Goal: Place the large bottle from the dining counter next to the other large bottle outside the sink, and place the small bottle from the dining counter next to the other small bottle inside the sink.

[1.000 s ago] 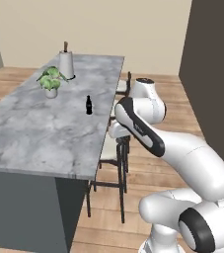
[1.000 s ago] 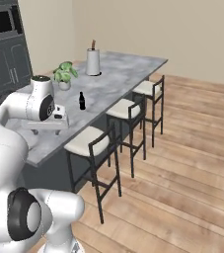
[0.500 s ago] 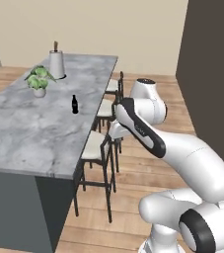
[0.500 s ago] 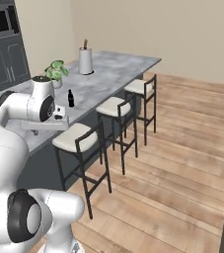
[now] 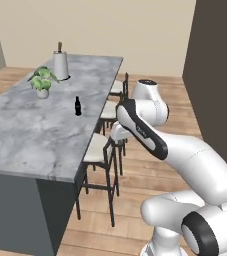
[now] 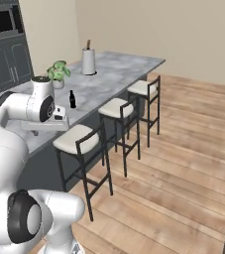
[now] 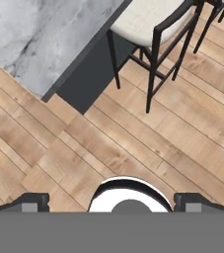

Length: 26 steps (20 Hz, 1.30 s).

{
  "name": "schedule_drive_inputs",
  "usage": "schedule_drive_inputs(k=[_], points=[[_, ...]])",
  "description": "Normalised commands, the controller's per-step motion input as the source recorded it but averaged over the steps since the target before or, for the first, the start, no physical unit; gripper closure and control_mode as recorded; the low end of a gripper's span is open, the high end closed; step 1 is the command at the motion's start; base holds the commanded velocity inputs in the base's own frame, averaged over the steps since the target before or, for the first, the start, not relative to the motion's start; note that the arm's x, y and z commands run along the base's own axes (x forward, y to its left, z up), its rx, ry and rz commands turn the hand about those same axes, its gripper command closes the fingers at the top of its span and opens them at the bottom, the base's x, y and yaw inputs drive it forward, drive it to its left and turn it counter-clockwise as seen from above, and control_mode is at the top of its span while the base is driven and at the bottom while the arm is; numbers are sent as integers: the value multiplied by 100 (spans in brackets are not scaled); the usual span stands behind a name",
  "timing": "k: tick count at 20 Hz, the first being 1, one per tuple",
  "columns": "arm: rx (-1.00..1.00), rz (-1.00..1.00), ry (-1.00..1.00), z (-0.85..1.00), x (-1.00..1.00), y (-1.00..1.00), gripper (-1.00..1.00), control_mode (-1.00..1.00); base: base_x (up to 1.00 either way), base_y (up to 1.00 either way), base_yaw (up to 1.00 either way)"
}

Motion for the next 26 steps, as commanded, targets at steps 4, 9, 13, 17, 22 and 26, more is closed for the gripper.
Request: schedule_drive_inputs(k=[4,9,13,17,22,26], points=[[0,0,0,0,0,0,-100,100,-17,-39,5],[0,0,0,0,0,0,-100,100,-43,-17,1],[0,0,0,0,0,0,-100,100,-25,-4,0],[0,0,0,0,0,0,-100,100,3,-17,0],[0,0,0,0,0,0,-100,100,12,-47,6],[0,0,0,0,0,0,-100,100,5,-71,6]])
